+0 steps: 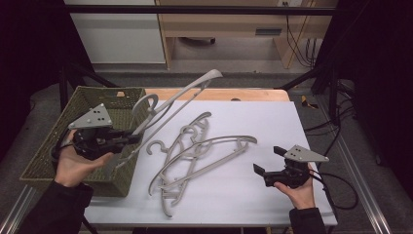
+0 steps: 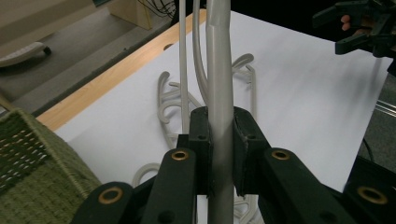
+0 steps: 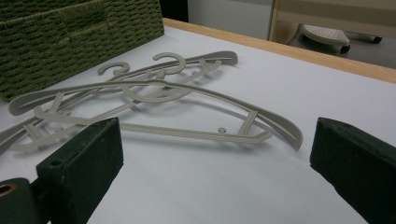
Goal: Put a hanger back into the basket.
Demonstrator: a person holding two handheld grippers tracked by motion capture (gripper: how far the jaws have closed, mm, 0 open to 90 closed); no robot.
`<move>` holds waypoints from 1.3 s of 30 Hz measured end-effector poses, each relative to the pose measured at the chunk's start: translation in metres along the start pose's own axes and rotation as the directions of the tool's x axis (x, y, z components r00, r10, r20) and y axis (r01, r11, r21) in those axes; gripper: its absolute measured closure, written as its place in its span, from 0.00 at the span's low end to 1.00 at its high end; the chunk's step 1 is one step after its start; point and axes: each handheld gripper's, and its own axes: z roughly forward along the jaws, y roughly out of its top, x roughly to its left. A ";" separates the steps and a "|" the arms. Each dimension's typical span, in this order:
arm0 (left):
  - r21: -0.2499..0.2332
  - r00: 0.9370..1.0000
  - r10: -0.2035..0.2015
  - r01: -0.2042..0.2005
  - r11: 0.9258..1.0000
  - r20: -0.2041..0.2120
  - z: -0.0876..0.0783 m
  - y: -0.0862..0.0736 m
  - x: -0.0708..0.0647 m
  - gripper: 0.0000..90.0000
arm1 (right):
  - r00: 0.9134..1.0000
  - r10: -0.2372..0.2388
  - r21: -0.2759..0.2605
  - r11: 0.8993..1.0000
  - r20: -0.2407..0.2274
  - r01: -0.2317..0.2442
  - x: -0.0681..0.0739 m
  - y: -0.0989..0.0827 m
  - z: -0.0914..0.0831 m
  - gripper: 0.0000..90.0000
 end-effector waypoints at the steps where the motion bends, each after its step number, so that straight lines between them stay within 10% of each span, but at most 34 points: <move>1: 0.001 1.000 0.003 -0.003 1.000 -0.003 -0.003 0.001 0.002 0.89 | 1.000 -0.003 -0.001 1.000 0.001 0.003 0.000 0.000 0.000 0.03; 23: 0.091 0.992 -0.011 0.023 0.996 -0.127 -0.043 -0.027 0.070 0.89 | 1.000 -0.001 0.001 1.000 -0.007 0.001 0.000 0.000 0.000 0.03; 39: 0.168 0.977 -0.117 0.148 0.975 -0.179 -0.048 -0.082 0.117 0.89 | 1.000 0.001 0.014 1.000 -0.008 -0.001 0.000 -0.001 0.002 0.03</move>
